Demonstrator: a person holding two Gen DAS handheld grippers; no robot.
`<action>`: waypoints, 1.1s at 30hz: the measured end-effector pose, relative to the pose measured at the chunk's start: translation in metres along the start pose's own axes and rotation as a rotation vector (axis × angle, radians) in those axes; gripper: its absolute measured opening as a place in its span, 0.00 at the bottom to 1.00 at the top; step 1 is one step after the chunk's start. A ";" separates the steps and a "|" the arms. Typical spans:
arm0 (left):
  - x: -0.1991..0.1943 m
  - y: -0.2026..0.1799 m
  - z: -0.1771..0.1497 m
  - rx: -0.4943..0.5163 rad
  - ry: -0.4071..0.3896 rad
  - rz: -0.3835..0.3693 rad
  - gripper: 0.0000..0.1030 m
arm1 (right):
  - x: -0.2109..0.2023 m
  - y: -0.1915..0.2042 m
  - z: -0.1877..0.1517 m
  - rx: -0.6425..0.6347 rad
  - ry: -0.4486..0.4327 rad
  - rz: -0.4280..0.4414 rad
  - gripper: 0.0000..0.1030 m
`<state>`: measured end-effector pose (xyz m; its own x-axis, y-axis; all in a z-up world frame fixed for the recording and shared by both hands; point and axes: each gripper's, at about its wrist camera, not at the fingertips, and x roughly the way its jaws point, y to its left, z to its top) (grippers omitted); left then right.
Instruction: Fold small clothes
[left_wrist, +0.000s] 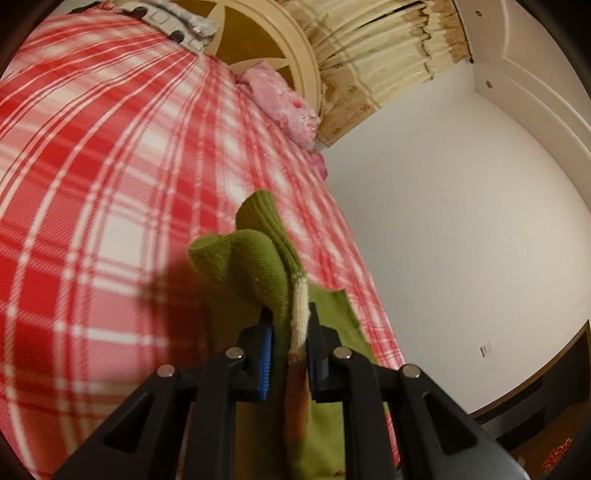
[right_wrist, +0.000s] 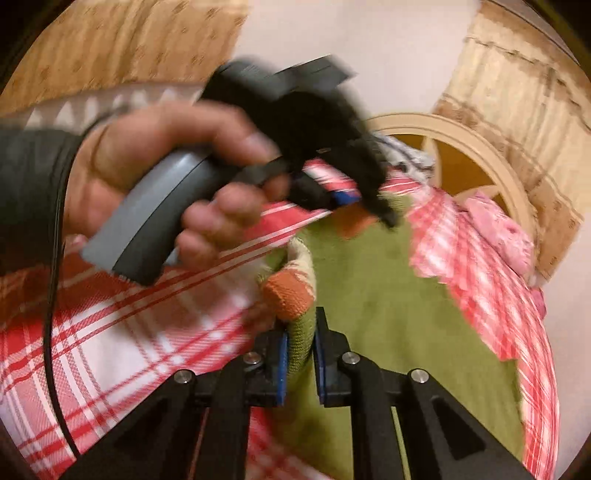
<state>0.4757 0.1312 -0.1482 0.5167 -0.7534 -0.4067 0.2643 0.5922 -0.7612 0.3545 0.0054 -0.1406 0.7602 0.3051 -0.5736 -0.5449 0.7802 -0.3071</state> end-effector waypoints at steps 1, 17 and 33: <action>0.004 -0.008 0.002 0.008 -0.003 -0.008 0.15 | -0.006 -0.010 -0.002 0.024 -0.007 -0.012 0.11; 0.149 -0.126 0.004 0.172 0.153 -0.073 0.02 | -0.058 -0.157 -0.080 0.343 -0.001 -0.190 0.10; 0.114 -0.168 -0.103 0.640 0.189 0.291 0.19 | -0.079 -0.213 -0.180 0.608 0.170 -0.061 0.11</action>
<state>0.4060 -0.0833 -0.1190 0.5042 -0.5423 -0.6720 0.5922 0.7836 -0.1881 0.3467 -0.2834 -0.1671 0.6891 0.1986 -0.6969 -0.1664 0.9794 0.1146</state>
